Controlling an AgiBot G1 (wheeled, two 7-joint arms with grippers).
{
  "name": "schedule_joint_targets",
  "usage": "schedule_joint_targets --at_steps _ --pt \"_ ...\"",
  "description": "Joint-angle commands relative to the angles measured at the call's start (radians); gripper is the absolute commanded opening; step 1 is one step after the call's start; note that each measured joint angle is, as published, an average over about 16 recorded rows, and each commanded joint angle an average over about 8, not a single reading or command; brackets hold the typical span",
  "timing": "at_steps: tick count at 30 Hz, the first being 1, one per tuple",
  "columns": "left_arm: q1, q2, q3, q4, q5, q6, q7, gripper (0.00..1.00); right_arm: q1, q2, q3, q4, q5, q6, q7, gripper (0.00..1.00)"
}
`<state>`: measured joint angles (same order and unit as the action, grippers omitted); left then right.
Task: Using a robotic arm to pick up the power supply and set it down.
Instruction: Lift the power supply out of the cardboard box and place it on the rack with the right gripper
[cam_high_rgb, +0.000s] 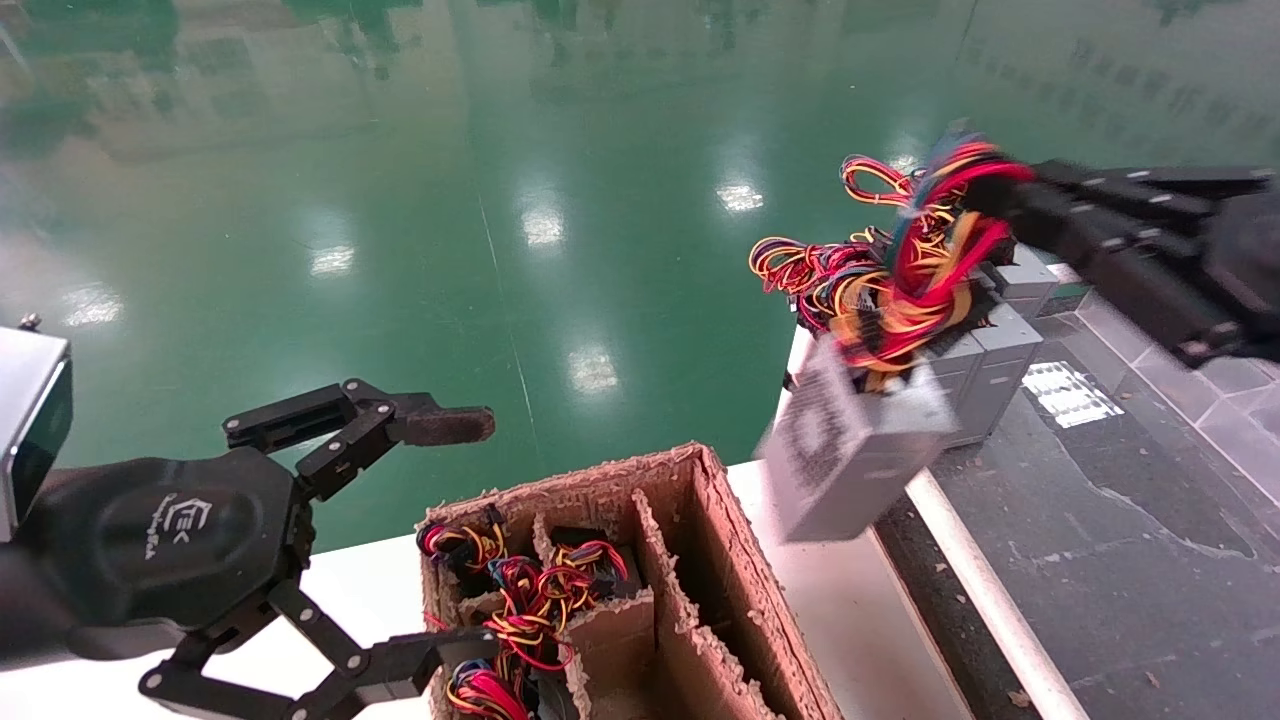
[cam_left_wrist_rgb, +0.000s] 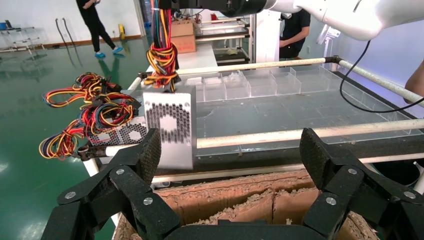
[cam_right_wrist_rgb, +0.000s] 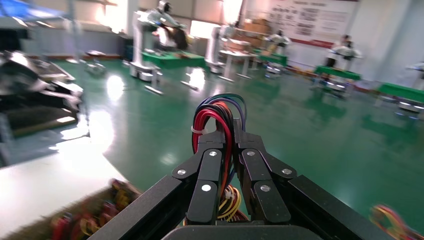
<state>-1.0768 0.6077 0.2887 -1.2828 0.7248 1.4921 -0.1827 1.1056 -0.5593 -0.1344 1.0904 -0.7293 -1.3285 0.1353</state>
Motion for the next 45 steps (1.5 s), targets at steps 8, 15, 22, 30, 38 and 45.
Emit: schedule_joint_targets --at_steps 8,15,22,30,38,45 --pt "0.000 0.000 0.001 0.000 0.000 0.000 0.000 1.00 0.003 0.084 0.027 -0.153 -0.040 -0.004 -0.067 0.00" --pt "0.000 0.000 0.001 0.000 -0.001 0.000 0.001 1.00 0.032 0.105 0.015 -0.297 -0.104 0.020 -0.124 0.00" --pt "0.000 -0.001 0.001 0.000 -0.001 -0.001 0.001 1.00 0.115 0.075 -0.026 -0.423 -0.189 0.067 -0.152 0.00" --pt "0.000 -0.001 0.002 0.000 -0.001 -0.001 0.001 1.00 0.273 0.010 -0.097 -0.543 -0.321 0.123 -0.186 0.00" --pt "-0.001 -0.001 0.002 0.000 -0.002 -0.001 0.001 1.00 0.423 -0.071 -0.163 -0.646 -0.426 0.130 -0.234 0.00" --pt "-0.001 -0.001 0.003 0.000 -0.002 -0.001 0.001 1.00 0.532 -0.126 -0.202 -0.731 -0.492 0.142 -0.268 0.00"
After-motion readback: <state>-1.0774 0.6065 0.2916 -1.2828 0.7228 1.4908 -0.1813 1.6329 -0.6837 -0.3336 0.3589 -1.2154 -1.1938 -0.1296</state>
